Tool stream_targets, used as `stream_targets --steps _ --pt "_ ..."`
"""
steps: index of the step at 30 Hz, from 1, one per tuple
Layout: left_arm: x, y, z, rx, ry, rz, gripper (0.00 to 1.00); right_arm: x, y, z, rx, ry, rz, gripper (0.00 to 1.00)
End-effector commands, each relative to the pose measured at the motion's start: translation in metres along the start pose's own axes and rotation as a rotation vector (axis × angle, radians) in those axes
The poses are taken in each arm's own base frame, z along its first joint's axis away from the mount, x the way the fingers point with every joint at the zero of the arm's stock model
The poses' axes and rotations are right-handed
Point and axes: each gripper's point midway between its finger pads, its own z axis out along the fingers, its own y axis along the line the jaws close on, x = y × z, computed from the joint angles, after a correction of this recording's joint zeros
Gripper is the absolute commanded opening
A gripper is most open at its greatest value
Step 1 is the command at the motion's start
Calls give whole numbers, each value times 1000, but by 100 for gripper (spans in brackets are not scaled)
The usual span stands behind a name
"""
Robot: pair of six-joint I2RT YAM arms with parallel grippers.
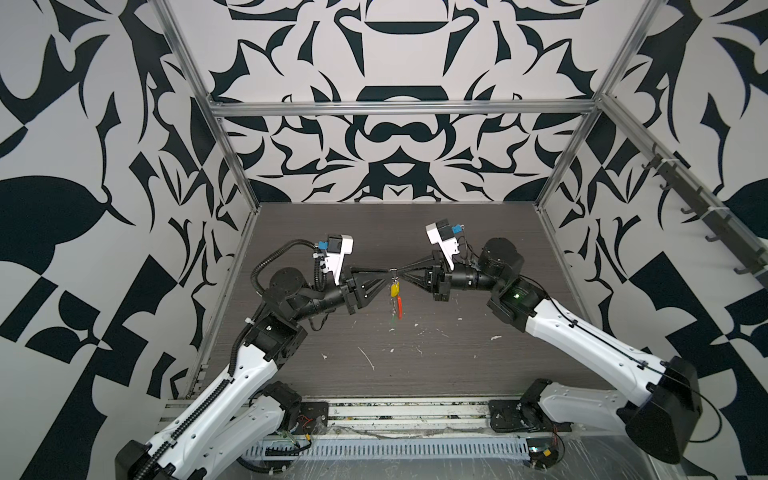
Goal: Remove the keys from the keyring
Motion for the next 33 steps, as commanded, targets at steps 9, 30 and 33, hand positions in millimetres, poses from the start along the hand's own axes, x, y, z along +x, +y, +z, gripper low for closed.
stream_targets --steps 9,30,33 --pt "-7 -7 4 51 -18 -4 17 -22 17 -1 -14 -55 -86 0" --pt "-10 -5 -3 4 -55 51 0 -20 6 -14 137 -80 -119 43" --pt "-12 -8 -6 5 -65 73 0 -11 5 -16 158 -47 -132 44"
